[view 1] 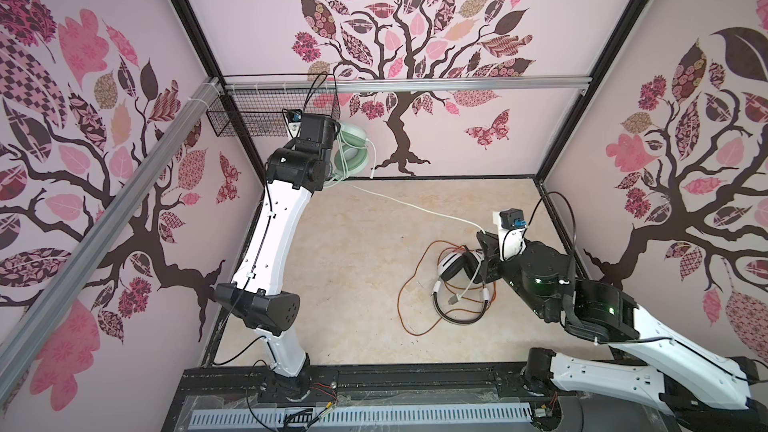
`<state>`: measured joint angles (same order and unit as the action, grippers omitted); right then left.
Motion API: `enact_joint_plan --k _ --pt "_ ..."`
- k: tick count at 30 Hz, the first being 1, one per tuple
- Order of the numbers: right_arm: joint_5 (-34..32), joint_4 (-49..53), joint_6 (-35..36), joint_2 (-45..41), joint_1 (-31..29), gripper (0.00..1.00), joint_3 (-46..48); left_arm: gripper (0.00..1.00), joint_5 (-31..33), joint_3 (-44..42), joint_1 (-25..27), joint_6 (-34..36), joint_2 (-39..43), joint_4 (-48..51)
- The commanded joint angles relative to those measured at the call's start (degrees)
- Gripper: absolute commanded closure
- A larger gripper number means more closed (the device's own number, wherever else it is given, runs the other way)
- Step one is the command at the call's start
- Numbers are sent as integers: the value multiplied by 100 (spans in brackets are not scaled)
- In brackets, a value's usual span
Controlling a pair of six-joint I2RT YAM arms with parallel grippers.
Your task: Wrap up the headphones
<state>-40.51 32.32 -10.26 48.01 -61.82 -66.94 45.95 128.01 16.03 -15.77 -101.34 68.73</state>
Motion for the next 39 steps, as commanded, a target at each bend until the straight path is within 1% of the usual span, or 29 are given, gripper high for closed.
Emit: enact_joint_plan --k 1,4,7,9,11,14,17,18,19,21,22,26,28,30,32,35,39 --pt "-400 171 380 -37 -23 100 -394 100 507 -143 -12 -379 -36 -316" --pt "-676 -104 762 2 -18 100 -525 100 447 -426 8 -589 -92 -20" --pt "-918 -445 1166 98 -27 100 -660 100 443 -1208 227 -657 199 -174" --pt "-990 -740 1464 189 -23 100 -734 100 304 -1627 439 -723 400 -263" --pt "-1015 -976 1798 364 -23 100 -838 100 -17 -2125 707 -733 565 -269" --pt "-1089 -1342 2336 675 -23 100 -949 100 -662 -2561 1010 -583 762 -242" --pt "-1309 -2241 3146 924 7 100 -770 100 -1050 -2990 1324 -470 983 -169" --pt "-1316 -2456 3317 1042 76 100 -783 100 -1170 -3189 1445 -430 1084 -172" --pt "-1214 -2502 3340 1155 187 100 -858 100 -1317 -3368 1532 -392 1174 -199" --pt "-747 -2300 3090 1437 604 100 -1181 100 -1820 -3739 1794 -298 1387 -292" --pt "-567 -2232 2996 1547 763 100 -1303 100 -1960 -3881 1896 -308 1457 -298" --pt "-62 -2421 3074 1995 1197 100 -1660 100 -2497 -4484 2242 -315 1789 -324" --pt "188 -2285 2952 2264 1419 100 -1931 100 -2702 -4758 2316 -358 1926 -393" --pt "471 -2221 2825 2508 1627 100 -2128 100 -3109 -5026 2317 -345 2052 -480" --pt "653 -2230 2798 2710 1764 100 -2235 100 -3385 -5242 2340 -310 2153 -590" --pt "919 -2184 2747 3062 1951 100 -2426 100 -3723 -5443 2372 -235 2246 -684" --pt "1399 -2028 2468 3506 2299 100 -2648 100 -4091 -5594 2413 -168 2370 -767"
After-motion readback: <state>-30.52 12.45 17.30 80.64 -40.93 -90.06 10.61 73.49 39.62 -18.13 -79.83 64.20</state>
